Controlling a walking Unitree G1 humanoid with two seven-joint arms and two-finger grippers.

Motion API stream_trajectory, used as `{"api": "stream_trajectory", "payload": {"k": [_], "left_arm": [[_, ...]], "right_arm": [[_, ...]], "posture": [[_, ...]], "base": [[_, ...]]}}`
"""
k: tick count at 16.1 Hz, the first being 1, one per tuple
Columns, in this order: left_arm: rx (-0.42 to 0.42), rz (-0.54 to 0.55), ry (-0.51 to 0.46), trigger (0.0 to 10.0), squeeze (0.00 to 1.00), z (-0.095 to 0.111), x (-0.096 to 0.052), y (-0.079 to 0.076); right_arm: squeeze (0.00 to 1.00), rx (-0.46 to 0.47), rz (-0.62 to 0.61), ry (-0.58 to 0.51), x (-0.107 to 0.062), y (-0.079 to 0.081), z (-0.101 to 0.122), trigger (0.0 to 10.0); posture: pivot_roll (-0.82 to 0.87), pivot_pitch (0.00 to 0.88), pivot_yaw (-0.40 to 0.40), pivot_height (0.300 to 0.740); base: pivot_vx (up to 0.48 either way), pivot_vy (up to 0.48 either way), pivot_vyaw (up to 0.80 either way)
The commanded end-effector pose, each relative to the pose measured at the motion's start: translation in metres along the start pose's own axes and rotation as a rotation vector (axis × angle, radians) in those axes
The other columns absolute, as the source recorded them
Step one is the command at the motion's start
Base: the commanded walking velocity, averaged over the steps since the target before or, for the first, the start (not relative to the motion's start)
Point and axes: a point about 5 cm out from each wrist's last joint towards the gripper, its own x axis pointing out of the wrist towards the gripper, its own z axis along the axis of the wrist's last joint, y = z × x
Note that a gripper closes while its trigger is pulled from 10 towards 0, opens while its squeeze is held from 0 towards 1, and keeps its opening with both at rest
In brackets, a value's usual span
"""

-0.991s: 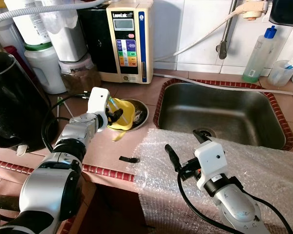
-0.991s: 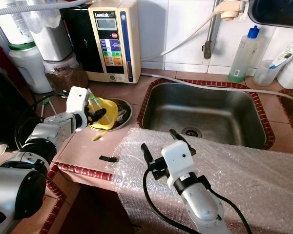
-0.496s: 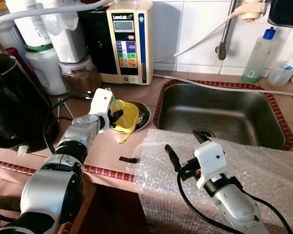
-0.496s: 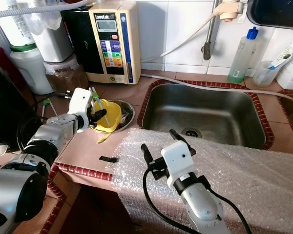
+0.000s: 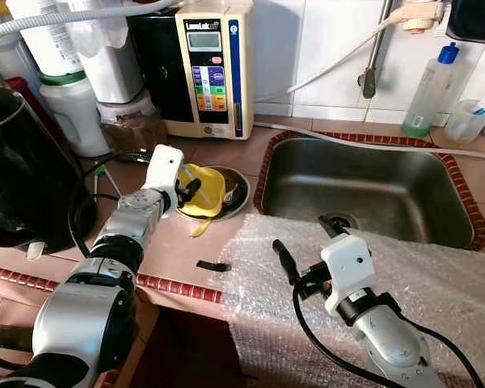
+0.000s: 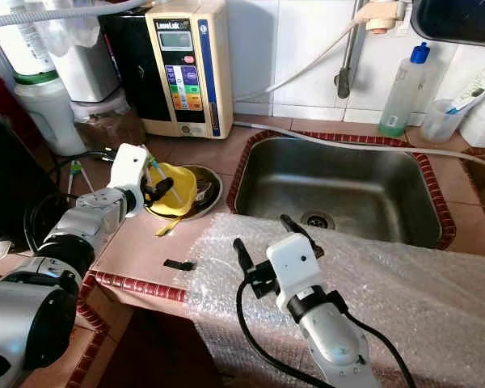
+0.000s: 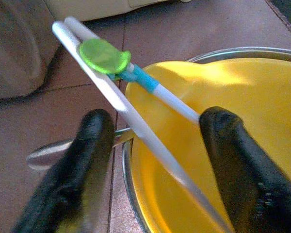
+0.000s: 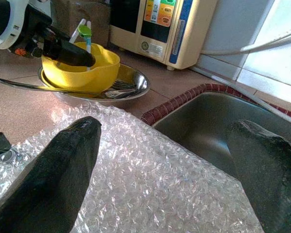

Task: Kitchen organization

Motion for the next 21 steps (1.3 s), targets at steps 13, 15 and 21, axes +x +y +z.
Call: {"api": "stream_trajectory", "payload": {"k": [13, 15, 21], "left_arm": [[-0.037, 0.055, -0.03, 0.0, 0.0, -0.004, -0.002, 0.01], [-0.041, 0.054, -0.043, 0.0, 0.0, -0.003, -0.002, 0.008], [-0.07, 0.063, -0.111, 0.0, 0.0, 0.003, -0.002, 0.006]], "right_arm": [[0.0, -0.01, -0.01, -0.015, 0.002, -0.004, 0.002, 10.0], [0.0, -0.01, -0.011, -0.016, 0.002, -0.004, 0.002, 10.0], [0.0, 0.016, 0.008, -0.053, 0.003, -0.003, 0.009, 10.0]], "posture": [[0.02, 0.0, 0.092, 0.74], [0.01, 0.0, 0.093, 0.74], [0.01, 0.0, 0.09, 0.74]], "base": [[0.0, 0.0, 0.0], [0.0, 0.0, 0.0], [0.0, 0.0, 0.0]]}}
